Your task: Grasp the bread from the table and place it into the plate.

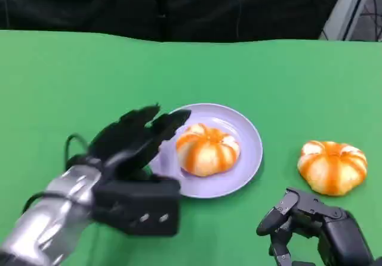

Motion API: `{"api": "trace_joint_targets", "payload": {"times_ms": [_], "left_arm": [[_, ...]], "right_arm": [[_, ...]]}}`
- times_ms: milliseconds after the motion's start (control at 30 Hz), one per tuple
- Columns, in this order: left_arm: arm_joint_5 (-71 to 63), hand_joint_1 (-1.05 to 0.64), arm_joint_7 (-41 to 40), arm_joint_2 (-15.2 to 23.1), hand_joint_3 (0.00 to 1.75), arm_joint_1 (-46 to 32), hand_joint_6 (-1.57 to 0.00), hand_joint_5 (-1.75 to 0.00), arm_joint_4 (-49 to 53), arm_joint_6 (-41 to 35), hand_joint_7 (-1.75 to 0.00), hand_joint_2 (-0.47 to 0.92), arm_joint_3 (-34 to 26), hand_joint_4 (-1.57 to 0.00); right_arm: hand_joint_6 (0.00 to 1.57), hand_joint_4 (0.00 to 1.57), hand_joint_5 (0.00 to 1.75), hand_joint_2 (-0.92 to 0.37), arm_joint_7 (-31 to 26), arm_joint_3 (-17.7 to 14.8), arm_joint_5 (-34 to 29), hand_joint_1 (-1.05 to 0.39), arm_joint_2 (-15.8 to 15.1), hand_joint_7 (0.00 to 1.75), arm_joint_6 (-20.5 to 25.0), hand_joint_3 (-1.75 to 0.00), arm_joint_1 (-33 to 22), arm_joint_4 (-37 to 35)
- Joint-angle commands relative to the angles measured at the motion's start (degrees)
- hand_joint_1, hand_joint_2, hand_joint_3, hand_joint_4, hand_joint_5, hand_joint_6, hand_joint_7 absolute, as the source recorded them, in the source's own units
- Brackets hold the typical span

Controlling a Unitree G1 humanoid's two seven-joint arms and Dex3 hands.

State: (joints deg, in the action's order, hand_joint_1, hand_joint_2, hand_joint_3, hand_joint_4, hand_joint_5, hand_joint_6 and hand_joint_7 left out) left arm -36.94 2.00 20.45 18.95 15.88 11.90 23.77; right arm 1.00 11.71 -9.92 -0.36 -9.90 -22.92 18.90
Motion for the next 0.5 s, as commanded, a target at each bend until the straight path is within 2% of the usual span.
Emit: {"api": "trace_joint_targets", "payload": {"times_ms": [33, 100, 233, 267, 300, 367, 400, 467, 500], "left_arm": [[5.2, -0.71, -2.4, 2.2, 0.40, -7.0, -0.08, -0.09, -3.1, 5.6, -0.03, 0.92, -4.6, -0.13], [7.5, -0.64, -5.3, 2.3, 0.37, -11.4, -0.12, -0.14, -4.2, 10.2, -0.06, 0.92, -7.2, -0.20], [11.3, -0.57, -6.6, 1.7, 0.37, -17.3, -0.15, -0.21, -6.2, 14.5, -0.07, 0.92, -10.7, -0.28], [13.3, -0.55, -9.0, 0.2, 0.35, -19.1, -0.20, -0.25, -5.4, 18.2, -0.09, 0.92, -12.0, -0.34], [14.7, -0.45, -10.7, -0.9, 0.29, -20.4, -0.40, -0.35, -4.6, 21.0, -0.17, 0.92, -12.9, -0.50], [15.7, -0.39, -12.3, -2.2, 0.25, -21.4, -0.51, -0.42, -3.4, 24.3, -0.21, 0.92, -14.0, -0.59], [18.3, -0.34, -12.9, -4.1, 0.25, -22.3, -0.59, -0.46, -2.1, 27.3, -0.25, 0.92, -14.5, -0.66], [21.5, -0.21, -13.5, -6.6, 0.32, -23.3, -0.83, -0.89, -0.1, 31.5, -0.36, 0.90, -15.3, -0.68], [22.2, -0.20, -13.4, -7.3, 0.33, -23.4, -0.87, -0.96, 0.6, 32.8, -0.38, 0.89, -15.7, -0.68]], "right_arm": [[0.77, 0.73, 1.62, -0.38, -0.3, -0.1, 0.4, 0.05, -0.1, 1.33, 0.7, -1.33, -0.5, 0.6], [0.77, 0.73, 1.62, -0.38, -0.5, -0.1, 0.1, 0.04, -0.2, 1.33, 0.1, -1.32, -0.5, 0.4], [0.76, 0.73, 1.62, -0.39, -0.4, -0.1, 0.3, 0.05, -0.3, 1.33, 0.2, -1.31, -0.6, 0.6], [0.76, 0.73, 1.63, -0.39, -0.4, -0.1, 0.4, 0.05, -0.2, 1.33, 0.2, -1.31, -0.7, 0.6], [0.76, 0.73, 1.63, -0.40, -0.4, -0.1, 0.5, 0.05, -0.2, 1.33, 0.3, -1.32, -0.8, 0.6], [0.76, 0.72, 1.64, -0.40, -0.4, -0.1, 0.6, 0.06, -0.1, 1.33, 0.3, -1.32, -0.8, 0.6], [0.76, 0.72, 1.64, -0.40, -0.3, -0.3, 0.8, 0.05, -0.3, 1.34, 0.2, -1.32, -0.8, 0.6], [0.75, 0.71, 1.64, -0.40, -0.1, -0.5, 1.0, 0.04, -0.5, 1.34, 0.1, -1.31, -0.8, 0.5], [0.75, 0.71, 1.65, -0.41, -0.1, -0.5, 1.0, 0.03, -0.5, 1.34, 0.0, -1.31, -0.8, 0.5]]}}
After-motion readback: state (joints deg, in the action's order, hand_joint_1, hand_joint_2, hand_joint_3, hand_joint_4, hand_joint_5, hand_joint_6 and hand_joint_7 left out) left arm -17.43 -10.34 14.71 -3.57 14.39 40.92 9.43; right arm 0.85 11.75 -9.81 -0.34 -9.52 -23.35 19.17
